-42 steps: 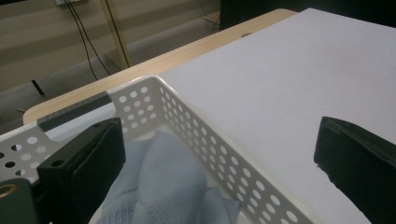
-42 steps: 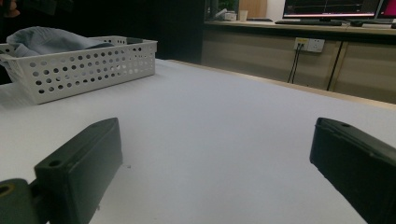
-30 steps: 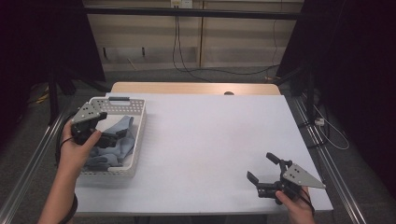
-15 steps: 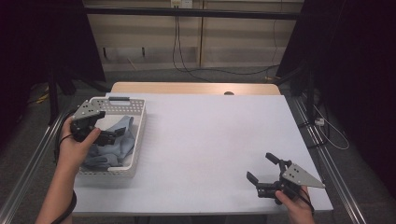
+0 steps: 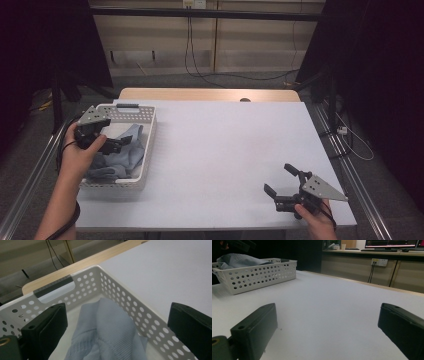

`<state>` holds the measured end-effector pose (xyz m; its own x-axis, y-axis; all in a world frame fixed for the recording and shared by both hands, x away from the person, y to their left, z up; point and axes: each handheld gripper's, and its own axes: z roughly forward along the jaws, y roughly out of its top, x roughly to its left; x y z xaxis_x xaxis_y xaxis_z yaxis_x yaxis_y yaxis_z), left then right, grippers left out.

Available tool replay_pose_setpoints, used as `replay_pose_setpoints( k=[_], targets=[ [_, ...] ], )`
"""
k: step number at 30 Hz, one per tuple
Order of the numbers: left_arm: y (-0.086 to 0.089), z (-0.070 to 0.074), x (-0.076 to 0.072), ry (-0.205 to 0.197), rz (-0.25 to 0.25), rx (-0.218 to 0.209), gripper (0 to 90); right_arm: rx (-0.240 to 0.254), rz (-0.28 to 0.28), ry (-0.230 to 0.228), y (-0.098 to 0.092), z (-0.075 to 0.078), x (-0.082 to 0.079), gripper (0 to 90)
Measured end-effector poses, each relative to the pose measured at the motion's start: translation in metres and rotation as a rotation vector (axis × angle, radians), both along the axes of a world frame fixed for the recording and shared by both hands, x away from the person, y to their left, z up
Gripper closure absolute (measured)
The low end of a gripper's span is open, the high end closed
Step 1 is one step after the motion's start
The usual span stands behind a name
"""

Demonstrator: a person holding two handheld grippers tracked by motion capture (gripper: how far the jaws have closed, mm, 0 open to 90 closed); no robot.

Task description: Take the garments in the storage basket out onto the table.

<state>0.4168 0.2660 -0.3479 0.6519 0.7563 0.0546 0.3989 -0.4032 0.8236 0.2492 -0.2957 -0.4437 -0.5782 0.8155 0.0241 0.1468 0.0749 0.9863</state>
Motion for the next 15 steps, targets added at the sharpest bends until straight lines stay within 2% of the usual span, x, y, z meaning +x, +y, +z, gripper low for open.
replay_pose_setpoints(
  k=[7, 15],
  targets=[
    [0.0024, -0.0054, 0.0038, 0.041, -0.002, 0.031, 2.8, -0.002, 0.003, 0.001, 0.0009, 0.0001, 0.0004, 1.9],
    [0.0052, -0.0078, 0.0069, 0.066, -0.002, 0.038, 2.9, -0.003, 0.003, 0.001, 0.0008, -0.0002, 0.0004, 1.9]
  ],
)
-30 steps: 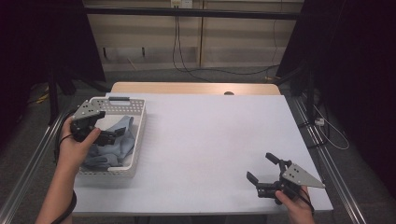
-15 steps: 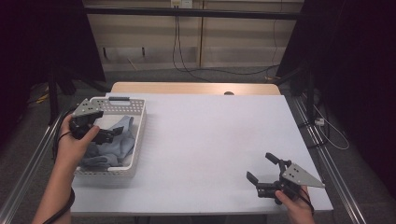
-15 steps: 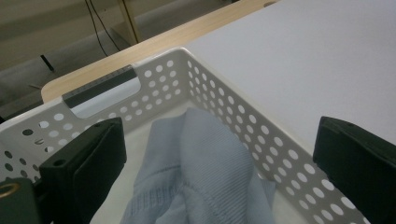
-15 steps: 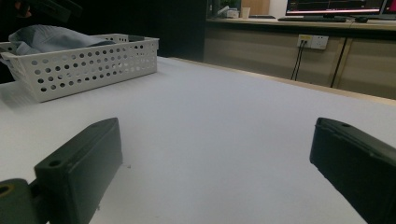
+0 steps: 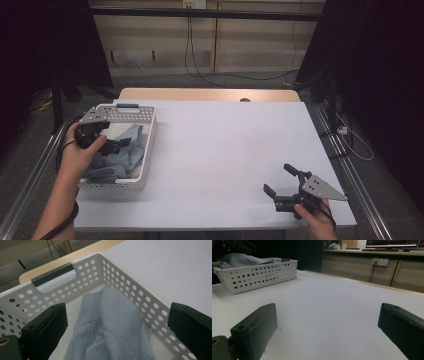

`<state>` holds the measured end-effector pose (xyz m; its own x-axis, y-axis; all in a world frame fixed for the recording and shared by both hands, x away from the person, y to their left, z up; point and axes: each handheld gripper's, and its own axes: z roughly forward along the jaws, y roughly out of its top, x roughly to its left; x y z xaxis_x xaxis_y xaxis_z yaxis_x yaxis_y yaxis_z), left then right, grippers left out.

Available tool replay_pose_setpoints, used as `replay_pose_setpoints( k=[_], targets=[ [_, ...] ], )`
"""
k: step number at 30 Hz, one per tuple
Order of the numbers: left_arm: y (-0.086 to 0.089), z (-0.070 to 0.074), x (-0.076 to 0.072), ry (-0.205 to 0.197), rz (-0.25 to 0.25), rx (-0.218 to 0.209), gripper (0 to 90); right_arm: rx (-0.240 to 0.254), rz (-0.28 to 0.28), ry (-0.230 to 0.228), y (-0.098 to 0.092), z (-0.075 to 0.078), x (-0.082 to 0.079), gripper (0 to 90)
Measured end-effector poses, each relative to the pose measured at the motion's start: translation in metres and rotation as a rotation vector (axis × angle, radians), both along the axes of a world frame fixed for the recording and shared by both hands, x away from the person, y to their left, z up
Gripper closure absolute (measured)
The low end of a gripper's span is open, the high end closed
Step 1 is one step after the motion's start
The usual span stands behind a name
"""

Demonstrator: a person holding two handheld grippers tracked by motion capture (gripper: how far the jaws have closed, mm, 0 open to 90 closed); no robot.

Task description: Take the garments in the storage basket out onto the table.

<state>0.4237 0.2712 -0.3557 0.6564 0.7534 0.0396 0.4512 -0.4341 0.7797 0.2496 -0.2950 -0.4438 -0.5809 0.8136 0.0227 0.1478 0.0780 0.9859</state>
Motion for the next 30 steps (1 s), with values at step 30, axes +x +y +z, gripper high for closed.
replay_pose_setpoints(
  k=[30],
  targets=[
    [0.004, -0.008, 0.008, 0.095, -0.002, 0.071, 3.1, -0.003, 0.004, 0.002, 0.0, 0.0, 0.0, 1.9]
  ],
)
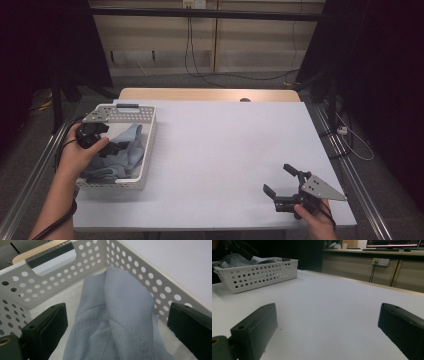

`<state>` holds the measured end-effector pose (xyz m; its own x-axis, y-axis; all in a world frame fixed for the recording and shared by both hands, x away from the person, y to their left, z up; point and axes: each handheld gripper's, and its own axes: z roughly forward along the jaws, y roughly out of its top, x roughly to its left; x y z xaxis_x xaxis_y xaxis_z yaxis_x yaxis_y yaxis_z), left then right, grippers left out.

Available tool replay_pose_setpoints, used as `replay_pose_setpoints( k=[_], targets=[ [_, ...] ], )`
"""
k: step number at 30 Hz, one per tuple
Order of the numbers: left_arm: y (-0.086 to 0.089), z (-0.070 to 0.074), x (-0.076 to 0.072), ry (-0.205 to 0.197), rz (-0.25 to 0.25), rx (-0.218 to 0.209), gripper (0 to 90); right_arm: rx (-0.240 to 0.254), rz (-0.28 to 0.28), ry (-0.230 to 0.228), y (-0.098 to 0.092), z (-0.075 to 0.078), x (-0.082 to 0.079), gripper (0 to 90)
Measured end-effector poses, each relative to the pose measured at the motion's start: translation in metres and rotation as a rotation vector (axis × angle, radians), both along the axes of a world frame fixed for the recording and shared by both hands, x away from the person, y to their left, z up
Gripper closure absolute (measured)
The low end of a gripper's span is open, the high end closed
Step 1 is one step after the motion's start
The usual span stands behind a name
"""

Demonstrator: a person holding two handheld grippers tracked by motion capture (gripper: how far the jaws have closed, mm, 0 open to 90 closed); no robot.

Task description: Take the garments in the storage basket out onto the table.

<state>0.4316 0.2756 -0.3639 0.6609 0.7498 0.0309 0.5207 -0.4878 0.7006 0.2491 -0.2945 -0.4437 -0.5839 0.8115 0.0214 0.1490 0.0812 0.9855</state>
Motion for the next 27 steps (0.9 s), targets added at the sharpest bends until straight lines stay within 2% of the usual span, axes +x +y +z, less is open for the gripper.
replay_pose_setpoints(
  k=[4, 7, 11, 16, 22, 27],
  targets=[
    [0.001, 0.002, -0.001, 0.009, -0.015, 0.029, 3.3, -0.003, 0.0, 0.0, 0.0, 0.0, 0.0, 1.9],
    [0.003, 0.003, -0.001, 0.006, -0.011, 0.018, 3.4, 0.001, 0.0, 0.001, 0.0, 0.0, 0.0, 1.9],
    [0.004, 0.003, 0.0, 0.025, -0.02, 0.03, 3.4, -0.004, 0.0, 0.002, 0.001, 0.0, 0.0, 1.9],
    [0.003, -0.007, 0.002, 0.059, -0.02, 0.049, 3.5, -0.004, 0.001, 0.003, 0.001, 0.0, 0.0, 1.9],
    [0.003, -0.023, 0.006, 0.119, -0.013, 0.076, 4.7, -0.006, 0.001, 0.004, 0.0, 0.0, -0.001, 1.9],
    [0.002, -0.031, 0.011, 0.147, -0.012, 0.083, 5.5, -0.007, 0.006, 0.006, 0.002, 0.0, 0.0, 1.9]
  ],
)
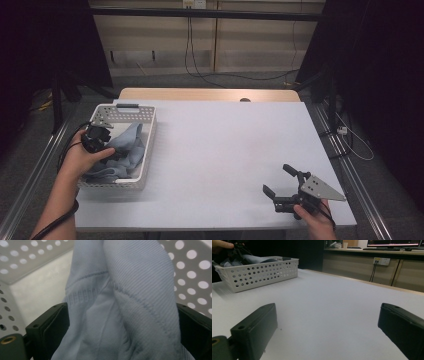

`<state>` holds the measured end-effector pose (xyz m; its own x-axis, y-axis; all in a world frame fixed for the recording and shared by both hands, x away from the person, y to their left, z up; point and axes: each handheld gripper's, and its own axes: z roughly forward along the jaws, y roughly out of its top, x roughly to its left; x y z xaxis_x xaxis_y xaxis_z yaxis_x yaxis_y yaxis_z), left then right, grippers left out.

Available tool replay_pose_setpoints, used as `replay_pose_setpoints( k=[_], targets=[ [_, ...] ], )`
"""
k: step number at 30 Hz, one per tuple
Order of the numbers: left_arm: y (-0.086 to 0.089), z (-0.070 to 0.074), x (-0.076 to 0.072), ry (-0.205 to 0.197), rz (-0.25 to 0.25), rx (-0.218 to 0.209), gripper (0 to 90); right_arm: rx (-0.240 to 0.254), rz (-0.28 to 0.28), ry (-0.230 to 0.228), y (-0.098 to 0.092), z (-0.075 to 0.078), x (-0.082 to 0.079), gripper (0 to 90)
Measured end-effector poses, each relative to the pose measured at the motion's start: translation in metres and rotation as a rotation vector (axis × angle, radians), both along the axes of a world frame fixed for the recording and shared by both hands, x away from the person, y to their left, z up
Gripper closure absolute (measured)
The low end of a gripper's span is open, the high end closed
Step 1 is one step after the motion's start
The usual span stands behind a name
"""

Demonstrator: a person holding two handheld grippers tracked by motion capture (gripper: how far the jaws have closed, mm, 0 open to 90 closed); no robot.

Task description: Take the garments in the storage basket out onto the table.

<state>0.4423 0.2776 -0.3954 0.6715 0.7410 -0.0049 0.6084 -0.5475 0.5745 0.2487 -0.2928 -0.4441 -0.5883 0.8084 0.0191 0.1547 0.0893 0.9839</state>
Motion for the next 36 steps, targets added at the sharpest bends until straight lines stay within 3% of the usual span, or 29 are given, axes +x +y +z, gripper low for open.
replay_pose_setpoints(
  k=[7, 13, 21, 29, 36],
  targets=[
    [-0.003, -0.012, 0.005, 0.019, 0.003, -0.002, 4.8, -0.004, 0.002, 0.004, 0.001, -0.001, 0.0, 1.9],
    [-0.004, -0.027, 0.008, 0.034, 0.049, -0.014, 3.4, -0.002, 0.003, 0.005, 0.0, -0.001, 0.0, 2.1],
    [-0.005, -0.04, 0.012, 0.029, 0.06, -0.008, 1.6, 0.001, 0.004, 0.007, 0.0, -0.001, 0.0, 2.1],
    [-0.007, -0.044, 0.013, 0.029, 0.061, 0.007, 0.9, 0.002, 0.004, 0.006, 0.0, -0.001, 0.0, 2.1],
    [-0.009, -0.046, 0.012, 0.032, 0.101, 0.0, 1.7, 0.003, 0.004, 0.008, 0.0, -0.001, 0.0, 2.1]
  ],
)
